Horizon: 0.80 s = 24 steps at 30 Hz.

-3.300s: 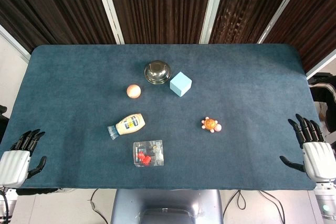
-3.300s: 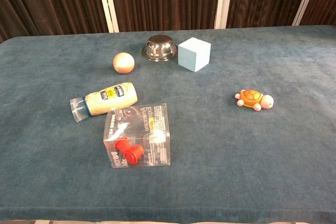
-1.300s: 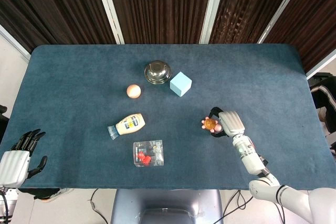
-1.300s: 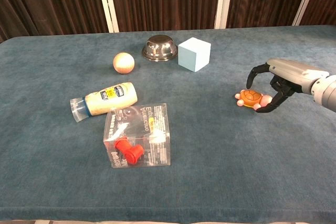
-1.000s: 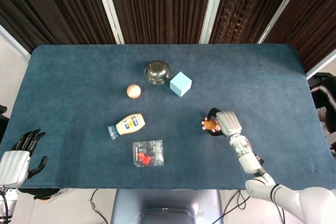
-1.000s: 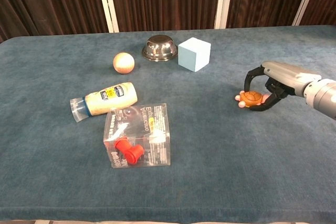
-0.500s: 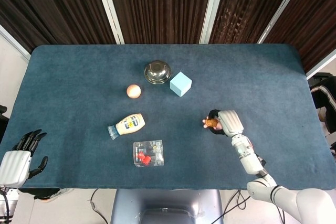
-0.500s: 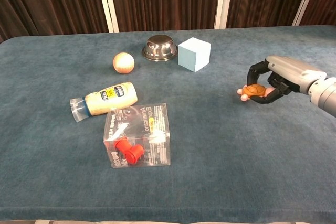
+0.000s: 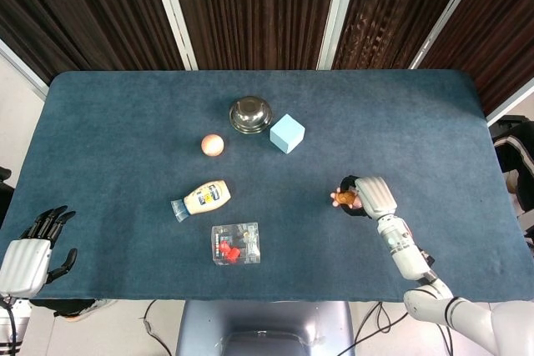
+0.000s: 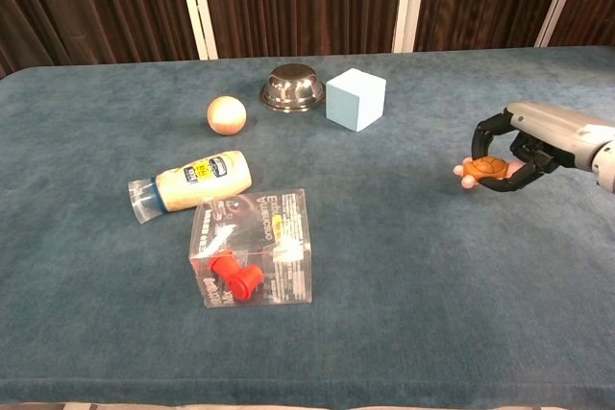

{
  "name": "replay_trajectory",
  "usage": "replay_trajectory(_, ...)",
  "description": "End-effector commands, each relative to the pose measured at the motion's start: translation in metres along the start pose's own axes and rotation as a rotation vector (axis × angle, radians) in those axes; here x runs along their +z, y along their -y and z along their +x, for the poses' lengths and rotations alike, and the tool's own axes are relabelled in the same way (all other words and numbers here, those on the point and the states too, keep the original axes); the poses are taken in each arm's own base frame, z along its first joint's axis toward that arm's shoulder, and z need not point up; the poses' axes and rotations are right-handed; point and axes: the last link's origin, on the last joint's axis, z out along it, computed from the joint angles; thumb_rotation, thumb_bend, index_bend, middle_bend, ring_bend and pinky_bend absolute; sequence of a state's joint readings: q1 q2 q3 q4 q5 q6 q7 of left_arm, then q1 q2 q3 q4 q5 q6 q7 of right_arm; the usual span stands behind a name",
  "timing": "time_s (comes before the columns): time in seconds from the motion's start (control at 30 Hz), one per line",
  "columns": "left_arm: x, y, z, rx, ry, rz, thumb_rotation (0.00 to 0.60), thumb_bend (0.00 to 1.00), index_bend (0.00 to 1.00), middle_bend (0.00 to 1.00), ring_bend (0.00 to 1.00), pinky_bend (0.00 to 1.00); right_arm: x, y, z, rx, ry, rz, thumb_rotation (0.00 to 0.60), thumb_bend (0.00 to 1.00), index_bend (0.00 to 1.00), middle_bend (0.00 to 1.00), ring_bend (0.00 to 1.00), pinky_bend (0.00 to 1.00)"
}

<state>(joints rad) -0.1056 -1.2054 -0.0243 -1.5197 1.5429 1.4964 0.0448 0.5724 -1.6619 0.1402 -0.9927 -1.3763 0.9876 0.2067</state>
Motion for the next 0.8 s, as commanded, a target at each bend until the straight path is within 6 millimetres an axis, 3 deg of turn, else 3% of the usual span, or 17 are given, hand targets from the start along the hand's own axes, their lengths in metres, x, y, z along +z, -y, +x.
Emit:
replay_trajectory(0.03, 0.000, 0.000, 0.000, 0.000, 0.000, -0.001, 0.600, 0.38, 0.18, 0.12, 0.12, 0.37, -0.007, -0.006, 0.006, -0.013, 0.029, -0.022, 0.600, 0.42, 0.37, 0.38, 0.94, 0.90)
replay_trajectory(0.17, 0.000, -0.001, -0.001, 0.004, 0.003, -0.004, 0.600, 0.38, 0.18, 0.12, 0.12, 0.37, -0.014, -0.007, 0.012, -0.044, 0.055, -0.029, 0.600, 0.10, 0.17, 0.26, 0.90, 0.86)
replay_trajectory(0.27, 0.000, -0.002, 0.000, 0.005, 0.001, -0.003, 0.600, 0.38, 0.18, 0.12, 0.12, 0.37, -0.019, -0.005, 0.017, -0.046, 0.069, -0.034, 0.600, 0.04, 0.09, 0.22, 0.88, 0.84)
replay_trajectory(0.4, 0.000, -0.001, 0.000, 0.004, 0.000, 0.000, 0.600, 0.38, 0.18, 0.12, 0.12, 0.37, -0.026, -0.004, 0.024, -0.035, 0.068, -0.037, 0.600, 0.03, 0.08, 0.21, 0.88, 0.84)
replay_trajectory(0.5, 0.001, -0.001, 0.000, 0.005, 0.002, -0.001, 0.600, 0.38, 0.18, 0.12, 0.12, 0.37, -0.031, -0.005, 0.032, -0.019, 0.044, -0.053, 0.600, 0.03, 0.14, 0.21, 0.88, 0.84)
replay_trajectory(0.6, 0.001, -0.002, -0.001, 0.006, 0.005, -0.004, 0.600, 0.38, 0.18, 0.12, 0.12, 0.37, -0.030, -0.006, 0.038, -0.029, 0.013, -0.067, 0.600, 0.03, 0.27, 0.21, 0.88, 0.84)
replay_trajectory(0.8, 0.001, -0.003, -0.002, 0.010, 0.008, -0.006, 0.600, 0.38, 0.18, 0.12, 0.12, 0.37, -0.017, -0.008, 0.031, -0.018, 0.002, -0.073, 0.600, 0.03, 0.38, 0.26, 0.90, 0.86)
